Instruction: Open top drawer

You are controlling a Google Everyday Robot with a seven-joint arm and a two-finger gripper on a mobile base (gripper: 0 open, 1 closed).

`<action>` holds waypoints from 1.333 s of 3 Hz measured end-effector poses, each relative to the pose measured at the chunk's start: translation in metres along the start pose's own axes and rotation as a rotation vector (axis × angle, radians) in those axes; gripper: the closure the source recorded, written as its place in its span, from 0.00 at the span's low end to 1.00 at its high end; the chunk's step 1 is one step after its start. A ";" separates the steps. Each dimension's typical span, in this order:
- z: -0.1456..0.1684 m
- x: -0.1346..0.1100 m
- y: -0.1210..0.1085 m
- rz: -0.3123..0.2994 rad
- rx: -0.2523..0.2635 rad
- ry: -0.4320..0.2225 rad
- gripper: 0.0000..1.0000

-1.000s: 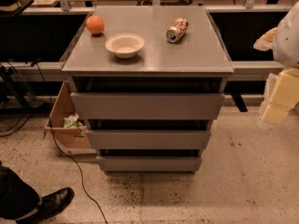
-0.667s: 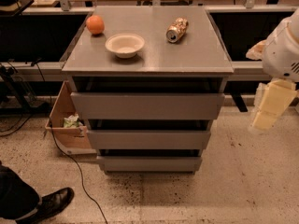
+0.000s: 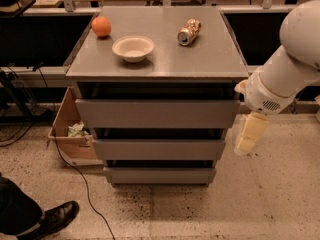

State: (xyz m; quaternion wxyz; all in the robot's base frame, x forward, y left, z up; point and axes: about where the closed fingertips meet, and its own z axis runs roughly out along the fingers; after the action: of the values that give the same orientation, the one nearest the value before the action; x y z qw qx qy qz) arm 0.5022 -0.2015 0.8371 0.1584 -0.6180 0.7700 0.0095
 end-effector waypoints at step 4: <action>0.101 -0.029 -0.015 -0.006 -0.027 -0.152 0.00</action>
Offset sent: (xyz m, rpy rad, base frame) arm 0.0143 0.0143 -0.0438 0.0452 0.0128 0.0287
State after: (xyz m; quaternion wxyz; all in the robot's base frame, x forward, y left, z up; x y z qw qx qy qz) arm 0.5455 -0.1560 0.7516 0.2081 -0.6198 0.7537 0.0662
